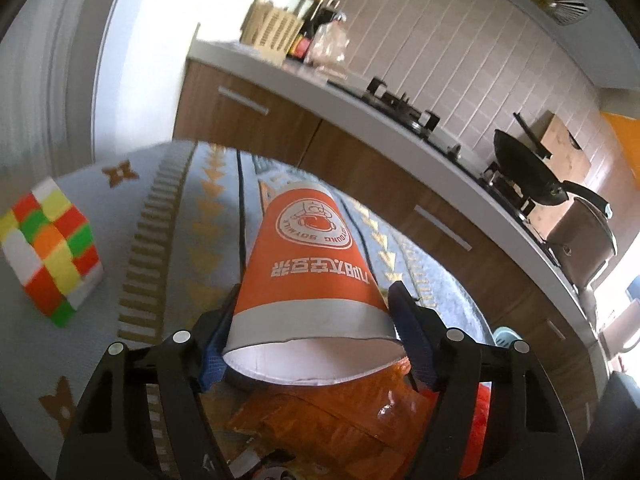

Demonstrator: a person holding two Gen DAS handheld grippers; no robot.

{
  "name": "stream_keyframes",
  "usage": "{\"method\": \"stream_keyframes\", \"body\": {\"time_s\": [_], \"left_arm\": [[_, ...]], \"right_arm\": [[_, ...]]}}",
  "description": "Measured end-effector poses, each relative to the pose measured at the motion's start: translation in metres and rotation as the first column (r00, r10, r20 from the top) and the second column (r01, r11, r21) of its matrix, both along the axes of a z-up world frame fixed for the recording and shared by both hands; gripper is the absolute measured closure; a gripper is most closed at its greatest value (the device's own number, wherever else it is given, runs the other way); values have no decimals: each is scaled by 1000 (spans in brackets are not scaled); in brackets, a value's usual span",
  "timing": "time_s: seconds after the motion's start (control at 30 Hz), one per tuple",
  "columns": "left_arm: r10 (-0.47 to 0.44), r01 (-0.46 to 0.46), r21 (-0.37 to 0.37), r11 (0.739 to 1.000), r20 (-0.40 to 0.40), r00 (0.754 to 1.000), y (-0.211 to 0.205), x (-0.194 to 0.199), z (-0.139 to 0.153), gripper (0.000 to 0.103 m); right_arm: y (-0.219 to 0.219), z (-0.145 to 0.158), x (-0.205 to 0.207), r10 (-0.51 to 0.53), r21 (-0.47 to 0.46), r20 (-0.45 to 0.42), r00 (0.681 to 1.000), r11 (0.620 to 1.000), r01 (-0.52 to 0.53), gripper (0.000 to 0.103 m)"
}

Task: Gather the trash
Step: 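Grasp the orange paper cup with the left tool while the right grasps the red plastic bag, then carry the orange cup and red bag over the basket and open both tools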

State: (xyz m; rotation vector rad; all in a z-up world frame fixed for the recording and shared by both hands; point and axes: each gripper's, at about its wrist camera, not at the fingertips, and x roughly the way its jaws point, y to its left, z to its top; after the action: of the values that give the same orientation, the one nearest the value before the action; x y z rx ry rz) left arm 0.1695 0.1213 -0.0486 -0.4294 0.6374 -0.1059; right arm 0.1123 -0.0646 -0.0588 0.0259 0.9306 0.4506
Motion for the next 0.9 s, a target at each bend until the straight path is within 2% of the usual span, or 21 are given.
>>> {"method": "stream_keyframes", "body": {"time_s": [0.1, 0.27, 0.4, 0.67, 0.9], "left_arm": [[-4, 4, 19, 1000, 28, 1000, -3, -3, 8, 34], [-27, 25, 41, 999, 69, 997, -13, -12, 23, 34], [-60, 52, 75, 996, 117, 991, -32, -27, 46, 33], [-171, 152, 111, 982, 193, 966, -89, -49, 86, 33], [-300, 277, 133, 952, 211, 930, -159, -50, 102, 33]], "right_arm": [[-8, 8, -6, -7, 18, 27, 1000, 1000, 6, 66], [-28, 33, -19, -47, 18, 116, 992, 999, 45, 69], [-53, 57, -25, -101, 11, 192, 976, 995, 101, 70], [-119, 86, -37, -242, 15, 272, 932, 969, 247, 70], [-181, 101, -55, -359, -8, 328, 874, 924, 382, 70]]}}
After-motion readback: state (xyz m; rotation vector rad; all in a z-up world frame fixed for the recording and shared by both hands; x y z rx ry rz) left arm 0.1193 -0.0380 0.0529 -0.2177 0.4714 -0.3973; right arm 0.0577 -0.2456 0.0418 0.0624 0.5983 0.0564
